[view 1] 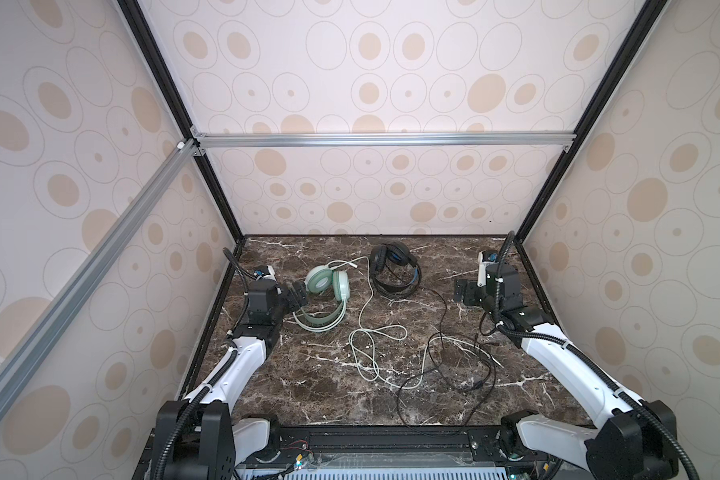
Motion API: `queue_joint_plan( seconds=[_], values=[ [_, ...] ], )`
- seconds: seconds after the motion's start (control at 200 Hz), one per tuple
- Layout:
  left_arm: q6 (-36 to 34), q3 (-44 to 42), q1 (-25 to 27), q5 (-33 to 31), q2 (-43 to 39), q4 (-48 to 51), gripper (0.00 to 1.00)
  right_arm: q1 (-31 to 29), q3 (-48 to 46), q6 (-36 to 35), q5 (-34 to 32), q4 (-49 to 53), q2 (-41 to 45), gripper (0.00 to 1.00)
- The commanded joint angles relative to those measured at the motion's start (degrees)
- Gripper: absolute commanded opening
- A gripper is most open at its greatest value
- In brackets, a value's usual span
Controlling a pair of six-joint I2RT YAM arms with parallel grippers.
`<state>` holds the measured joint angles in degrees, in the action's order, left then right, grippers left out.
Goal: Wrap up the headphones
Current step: 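Move left gripper to the green headband while right gripper nears black headset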
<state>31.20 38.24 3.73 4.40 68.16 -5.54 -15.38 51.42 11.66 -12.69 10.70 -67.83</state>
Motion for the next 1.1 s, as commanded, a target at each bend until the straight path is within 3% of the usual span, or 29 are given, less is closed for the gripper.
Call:
queue_joint_plan(
  seconds=[0.0,0.285,0.445,0.58,0.74,1.095],
  values=[
    [3.69,4.49,1.48,-0.37,1.55,7.52,0.98,-2.33,2.69,2.23,-1.09,3.72,-2.71,1.0],
    [9.14,10.92,7.38,-0.73,5.7,21.03,0.98,-6.7,12.1,4.3,-0.21,7.85,-12.53,1.0],
    [12.33,10.35,9.37,-2.21,5.83,25.23,0.98,-8.28,19.81,3.97,-0.1,16.22,-18.5,1.0],
    [14.65,7.93,9.89,-3.54,4.76,27.1,0.98,-9.78,20.05,3.28,-0.17,15.57,-19.22,1.0],
    [16.54,4.37,9.72,-3.99,3.92,24.41,0.98,-11.99,21.62,1.43,0.19,14.79,-20.88,1.0],
    [21.38,6.86,8.1,-4.14,14.8,19.6,0.98,-15.27,24.55,0.44,0.12,15.13,-22.53,1.0]
  ],
)
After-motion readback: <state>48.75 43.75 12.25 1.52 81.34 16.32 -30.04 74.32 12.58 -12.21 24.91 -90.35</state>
